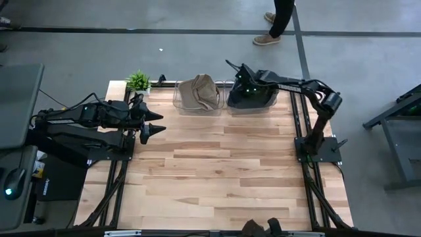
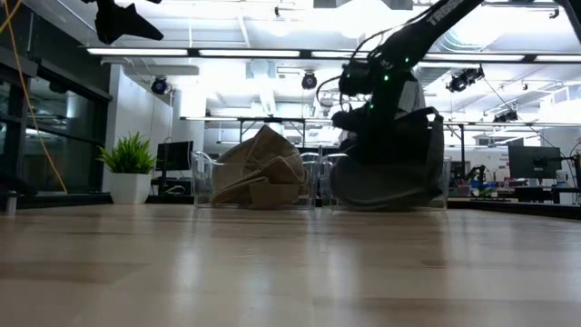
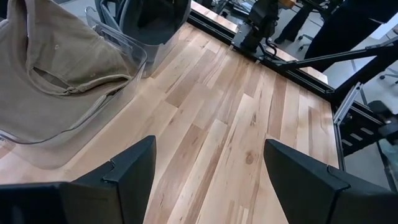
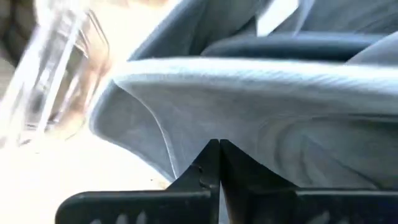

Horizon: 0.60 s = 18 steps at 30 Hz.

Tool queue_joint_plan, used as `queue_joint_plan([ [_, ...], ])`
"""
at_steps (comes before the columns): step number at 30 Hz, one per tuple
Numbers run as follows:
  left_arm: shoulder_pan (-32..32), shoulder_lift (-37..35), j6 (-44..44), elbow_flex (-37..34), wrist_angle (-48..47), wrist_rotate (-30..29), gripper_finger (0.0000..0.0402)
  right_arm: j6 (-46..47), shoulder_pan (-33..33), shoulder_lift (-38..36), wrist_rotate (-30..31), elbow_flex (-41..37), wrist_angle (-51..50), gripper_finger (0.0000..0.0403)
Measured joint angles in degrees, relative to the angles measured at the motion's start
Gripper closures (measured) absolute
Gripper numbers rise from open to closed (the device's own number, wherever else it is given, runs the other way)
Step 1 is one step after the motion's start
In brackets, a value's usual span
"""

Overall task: Pick & Place hat
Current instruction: Return to Home Position

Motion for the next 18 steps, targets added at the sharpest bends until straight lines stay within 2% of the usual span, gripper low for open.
queue_joint_plan([
  [8,0.0,0.0,-0.07,0.0,0.02,0.02,0.0128,-1.56,1.61,-8.39,-0.44,-0.02,0.7,0.0403],
  [18,0.0,-1.71,-1.04,0.04,0.03,-0.32,0.0128,-2.3,7.24,-23.03,0.4,-0.02,2.4,0.0403],
])
